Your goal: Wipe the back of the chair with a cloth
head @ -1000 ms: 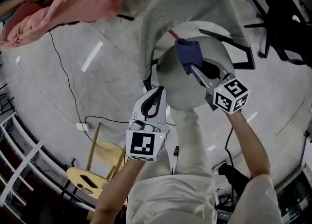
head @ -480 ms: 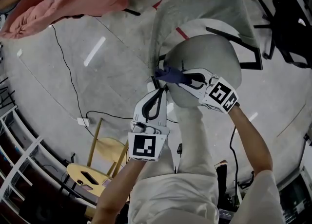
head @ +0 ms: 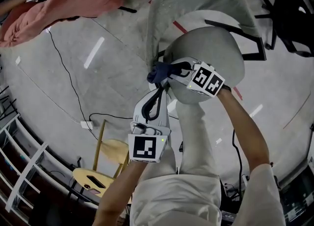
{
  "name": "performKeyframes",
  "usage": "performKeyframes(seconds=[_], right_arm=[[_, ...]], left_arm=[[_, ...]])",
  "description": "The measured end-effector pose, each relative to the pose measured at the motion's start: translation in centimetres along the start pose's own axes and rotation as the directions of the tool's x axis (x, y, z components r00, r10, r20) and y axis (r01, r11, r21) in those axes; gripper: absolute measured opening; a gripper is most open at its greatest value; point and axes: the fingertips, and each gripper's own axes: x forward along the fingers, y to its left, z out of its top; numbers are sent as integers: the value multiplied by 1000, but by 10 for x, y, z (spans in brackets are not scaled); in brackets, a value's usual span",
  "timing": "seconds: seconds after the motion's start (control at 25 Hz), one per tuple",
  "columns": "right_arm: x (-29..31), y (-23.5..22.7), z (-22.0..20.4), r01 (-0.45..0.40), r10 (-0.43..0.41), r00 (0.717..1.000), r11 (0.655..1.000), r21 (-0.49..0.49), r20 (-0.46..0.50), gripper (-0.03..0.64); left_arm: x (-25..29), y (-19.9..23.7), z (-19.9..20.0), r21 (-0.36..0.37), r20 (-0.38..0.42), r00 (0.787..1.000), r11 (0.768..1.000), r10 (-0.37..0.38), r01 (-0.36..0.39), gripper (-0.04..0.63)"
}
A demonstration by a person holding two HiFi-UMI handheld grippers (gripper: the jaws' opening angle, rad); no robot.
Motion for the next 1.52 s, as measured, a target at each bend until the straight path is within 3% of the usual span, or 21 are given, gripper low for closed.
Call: performKeyframes(seconds=[0.44, 0.72, 1.2, 1.52], right_arm=[[37, -35, -1, 165, -168, 986, 970, 181, 2, 118], [42, -41, -7, 207, -224, 975, 880, 428, -10, 121], [41, -64, 3, 290, -315, 949, 820, 494, -35, 118], [40, -88, 10, 297, -330, 943, 801, 520, -30, 118]], left_arm=[[12, 16, -4, -9, -2, 1000, 1000, 15, -15, 0], [22, 20, 1, -22, -5, 999, 999, 32, -32, 0], [35, 30, 10, -11, -20, 999, 999, 35, -35, 0], [43, 31, 15, -10, -25, 999, 999, 40, -40, 0]])
